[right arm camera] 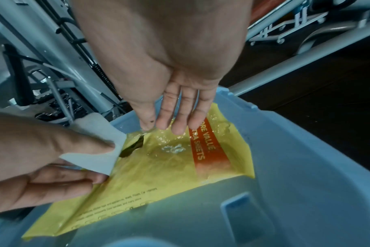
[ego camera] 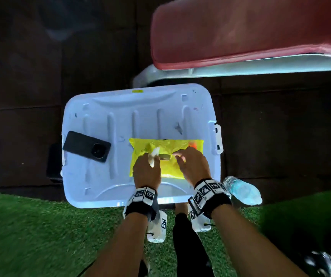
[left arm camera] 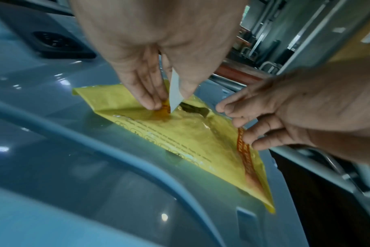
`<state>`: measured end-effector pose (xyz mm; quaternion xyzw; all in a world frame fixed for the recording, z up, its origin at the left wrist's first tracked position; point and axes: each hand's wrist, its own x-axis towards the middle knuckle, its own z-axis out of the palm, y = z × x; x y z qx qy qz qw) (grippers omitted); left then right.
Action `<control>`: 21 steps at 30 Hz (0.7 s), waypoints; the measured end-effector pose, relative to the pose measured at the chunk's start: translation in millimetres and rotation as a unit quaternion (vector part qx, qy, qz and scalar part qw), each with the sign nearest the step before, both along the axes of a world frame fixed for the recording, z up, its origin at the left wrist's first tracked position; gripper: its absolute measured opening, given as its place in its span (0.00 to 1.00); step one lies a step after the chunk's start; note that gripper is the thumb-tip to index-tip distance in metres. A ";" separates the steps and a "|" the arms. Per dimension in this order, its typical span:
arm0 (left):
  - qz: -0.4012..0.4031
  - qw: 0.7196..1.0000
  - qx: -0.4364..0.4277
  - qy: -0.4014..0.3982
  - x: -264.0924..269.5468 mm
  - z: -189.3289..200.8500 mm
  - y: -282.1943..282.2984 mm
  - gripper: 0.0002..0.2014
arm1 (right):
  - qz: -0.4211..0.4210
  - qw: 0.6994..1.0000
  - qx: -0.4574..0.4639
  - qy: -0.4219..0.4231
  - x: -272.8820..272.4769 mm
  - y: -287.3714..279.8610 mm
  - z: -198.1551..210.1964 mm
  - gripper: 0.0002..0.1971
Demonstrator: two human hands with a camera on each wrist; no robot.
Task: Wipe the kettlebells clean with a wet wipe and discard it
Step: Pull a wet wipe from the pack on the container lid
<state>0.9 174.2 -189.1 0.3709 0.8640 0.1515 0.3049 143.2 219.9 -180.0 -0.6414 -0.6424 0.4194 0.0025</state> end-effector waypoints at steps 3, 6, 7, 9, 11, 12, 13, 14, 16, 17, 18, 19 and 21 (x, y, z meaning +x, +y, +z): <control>0.044 0.998 0.004 -0.040 -13.7 0.8 -4.8 0.12 | 0.032 1.000 0.001 -0.002 -10.3 1.9 -11.0 0.12; 0.042 0.997 -0.008 -0.064 -18.6 2.3 -5.0 0.11 | 0.023 0.999 -0.001 -0.032 -18.5 4.9 -16.0 0.11; 0.039 0.997 -0.009 -0.069 -19.2 2.5 -4.2 0.11 | 0.020 0.999 0.002 -0.043 -20.9 6.4 -17.0 0.11; 0.040 0.996 -0.010 -0.075 -19.9 3.1 -2.0 0.12 | 0.048 0.997 0.012 -0.064 -26.8 8.6 -18.5 0.12; 0.042 0.996 -0.022 -0.080 -21.9 3.7 0.8 0.14 | 0.076 0.994 -0.008 -0.079 -33.0 11.0 -19.0 0.14; 0.038 0.995 -0.028 -0.084 -23.2 3.1 2.1 0.14 | 0.079 0.993 -0.029 -0.084 -35.6 12.8 -19.5 0.16; 0.036 0.995 -0.032 -0.087 -25.0 2.1 3.3 0.15 | 0.076 0.992 -0.047 -0.087 -37.7 14.6 -21.0 0.19; 0.036 0.995 -0.035 -0.089 -26.5 1.3 4.5 0.15 | 0.070 0.992 -0.056 -0.085 -38.8 16.4 -22.4 0.20; 0.037 0.994 -0.044 -0.089 -29.0 0.2 6.2 0.14 | 0.075 0.993 -0.056 -0.073 -40.2 18.9 -24.8 0.18; 0.035 0.994 -0.046 -0.088 -29.5 -0.5 6.8 0.14 | 0.094 0.992 -0.055 -0.069 -40.5 20.0 -25.4 0.16; 0.031 0.995 -0.047 -0.088 -29.8 -0.7 6.7 0.14 | 0.114 0.990 -0.055 -0.067 -41.3 21.0 -26.0 0.13; 0.027 0.995 -0.047 -0.087 -30.1 -0.7 6.3 0.14 | 0.124 0.989 -0.053 -0.061 -41.2 21.7 -25.7 0.11; 0.024 0.995 -0.047 -0.083 -29.9 -0.1 5.7 0.16 | 0.099 0.994 -0.044 -0.012 -38.7 23.1 -23.2 0.11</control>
